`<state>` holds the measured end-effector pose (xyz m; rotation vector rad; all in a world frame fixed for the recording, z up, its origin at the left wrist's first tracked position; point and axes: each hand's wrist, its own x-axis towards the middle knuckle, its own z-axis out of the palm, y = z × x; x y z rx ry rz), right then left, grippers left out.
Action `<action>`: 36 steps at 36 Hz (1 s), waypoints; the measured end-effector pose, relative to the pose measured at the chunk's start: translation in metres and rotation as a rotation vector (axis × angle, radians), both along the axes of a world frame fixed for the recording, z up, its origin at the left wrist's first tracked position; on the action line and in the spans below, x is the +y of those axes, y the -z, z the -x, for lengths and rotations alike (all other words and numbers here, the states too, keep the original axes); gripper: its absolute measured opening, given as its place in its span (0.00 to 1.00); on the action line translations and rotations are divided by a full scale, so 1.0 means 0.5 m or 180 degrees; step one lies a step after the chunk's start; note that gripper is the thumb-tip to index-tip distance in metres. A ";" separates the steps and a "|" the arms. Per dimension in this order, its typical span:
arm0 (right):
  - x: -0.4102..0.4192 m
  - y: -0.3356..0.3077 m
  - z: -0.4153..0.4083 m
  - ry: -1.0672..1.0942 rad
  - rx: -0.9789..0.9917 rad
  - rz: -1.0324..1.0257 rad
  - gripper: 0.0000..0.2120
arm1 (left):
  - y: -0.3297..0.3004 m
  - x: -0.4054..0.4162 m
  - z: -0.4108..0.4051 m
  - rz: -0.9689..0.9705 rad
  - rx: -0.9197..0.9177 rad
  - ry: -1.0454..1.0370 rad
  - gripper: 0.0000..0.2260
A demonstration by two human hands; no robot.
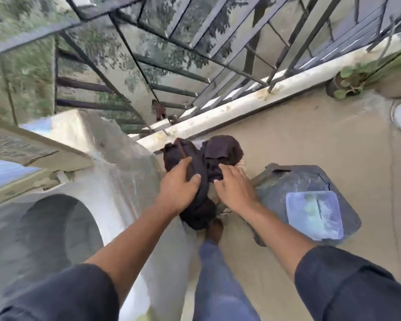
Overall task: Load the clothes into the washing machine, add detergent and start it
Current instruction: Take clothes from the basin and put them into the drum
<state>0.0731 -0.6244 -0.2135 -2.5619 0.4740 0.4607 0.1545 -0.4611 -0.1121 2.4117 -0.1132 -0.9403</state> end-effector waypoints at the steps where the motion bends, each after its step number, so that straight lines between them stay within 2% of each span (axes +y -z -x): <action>1: -0.001 0.028 -0.007 -0.0020 0.0076 -0.0036 0.27 | 0.024 -0.004 -0.001 -0.0011 0.0138 -0.0175 0.26; 4: 0.000 0.104 -0.037 -0.0120 0.0354 -0.0101 0.28 | 0.084 -0.015 0.002 -0.0072 0.0413 -0.0405 0.26; 9: 0.020 0.220 -0.089 -0.0778 0.0630 -0.0206 0.35 | 0.129 -0.028 0.024 -0.0225 0.0369 -0.0079 0.26; 12: 0.038 0.272 -0.116 -0.1183 0.0861 -0.0131 0.36 | 0.142 -0.032 0.033 -0.0175 0.0433 -0.0336 0.18; 14: 0.050 0.300 -0.129 -0.1354 0.1001 0.0010 0.36 | 0.160 -0.029 0.035 -0.0158 0.0524 -0.0531 0.19; 16: 0.056 0.324 -0.138 -0.1420 0.1035 0.0188 0.32 | 0.174 -0.023 0.034 -0.0161 0.0589 -0.0696 0.25; 20: 0.053 0.342 -0.154 -0.1216 0.0698 0.0242 0.09 | 0.191 -0.008 0.033 -0.0150 0.0787 -0.1035 0.29; 23: 0.047 0.324 -0.157 -0.0888 0.0577 0.0029 0.06 | 0.186 0.001 0.036 -0.0082 0.0915 -0.1246 0.30; 28: 0.047 0.235 -0.146 -0.0190 0.0132 -0.0911 0.08 | 0.167 0.010 0.044 -0.0001 0.1121 -0.1365 0.34; 34: 0.055 0.014 -0.099 0.0128 -0.0319 -0.1757 0.09 | 0.123 0.021 0.058 0.0162 0.1063 -0.1068 0.56; 35: 0.054 -0.028 -0.089 0.0177 -0.0352 -0.1935 0.09 | 0.116 0.027 0.059 0.0198 0.0971 -0.1069 0.56; 36: 0.054 -0.070 -0.079 0.0210 -0.0396 -0.2111 0.10 | 0.109 0.032 0.062 0.0301 0.0822 -0.1078 0.52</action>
